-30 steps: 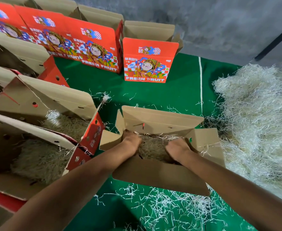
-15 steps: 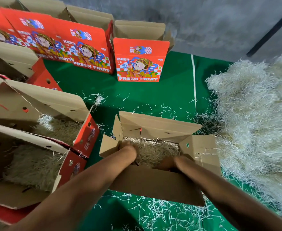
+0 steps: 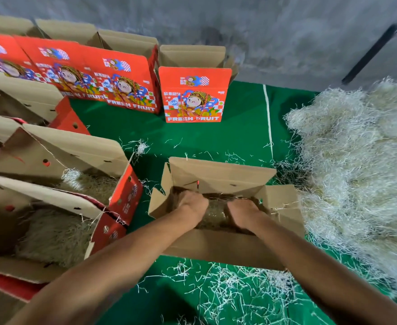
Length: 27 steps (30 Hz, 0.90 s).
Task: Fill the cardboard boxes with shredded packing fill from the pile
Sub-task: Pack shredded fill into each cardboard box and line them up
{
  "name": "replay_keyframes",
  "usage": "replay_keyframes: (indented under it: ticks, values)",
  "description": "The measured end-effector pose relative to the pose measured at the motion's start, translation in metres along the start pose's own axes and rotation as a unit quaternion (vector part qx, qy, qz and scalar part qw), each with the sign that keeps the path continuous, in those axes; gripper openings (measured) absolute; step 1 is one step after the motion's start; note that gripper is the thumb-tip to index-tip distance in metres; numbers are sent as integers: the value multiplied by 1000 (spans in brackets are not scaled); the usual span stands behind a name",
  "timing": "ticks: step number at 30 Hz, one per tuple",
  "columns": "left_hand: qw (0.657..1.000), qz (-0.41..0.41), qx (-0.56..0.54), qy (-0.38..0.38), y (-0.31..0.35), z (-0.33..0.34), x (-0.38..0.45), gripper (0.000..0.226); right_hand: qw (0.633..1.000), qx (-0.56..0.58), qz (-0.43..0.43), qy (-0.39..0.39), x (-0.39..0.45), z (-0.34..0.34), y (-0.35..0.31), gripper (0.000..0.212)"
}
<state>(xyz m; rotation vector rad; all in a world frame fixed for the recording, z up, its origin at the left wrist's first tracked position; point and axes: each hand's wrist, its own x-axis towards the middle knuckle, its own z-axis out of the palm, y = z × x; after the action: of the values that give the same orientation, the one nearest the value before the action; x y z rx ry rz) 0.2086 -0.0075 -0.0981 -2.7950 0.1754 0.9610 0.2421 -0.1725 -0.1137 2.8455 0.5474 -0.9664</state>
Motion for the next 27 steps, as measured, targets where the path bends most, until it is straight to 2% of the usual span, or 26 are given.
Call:
replay_keyframes:
  ticks: [1,3,5,7,13,15,17,20,22,24,25,27]
  values:
    - [999,-9,-46,0,-1,4,3,23,999,30,1,-34,1,3,-3,31]
    - [989,-35,-119,-78,-7,14,5,34,988,72,-15,-137,2,12,-5,40]
    - [974,-59,-156,-153,-14,25,10,40,974,89,-32,-208,4,24,-6,47]
    - [967,-49,-176,-181,-14,33,13,39,968,111,-50,-218,3,32,-6,46]
    - [927,-85,-268,-247,4,54,21,38,970,168,-49,-169,4,47,-11,47]
    - [927,-74,-290,-225,2,53,17,36,967,195,-40,-157,-1,46,-14,51]
    - [930,-63,-278,-230,0,50,13,37,961,202,-34,-184,-5,40,-15,51]
    - [928,-136,-298,-180,7,39,12,36,968,168,25,-187,2,29,-21,47]
    - [943,-150,-283,-90,12,26,10,33,986,90,70,-125,12,26,-31,49]
    - [962,-128,-243,-8,15,17,9,30,993,11,93,-66,14,22,-41,52]
    - [964,-125,-236,10,15,14,9,30,993,2,102,-55,15,21,-44,50]
    - [958,-129,-256,-11,9,22,14,35,991,25,134,-19,13,18,-45,49]
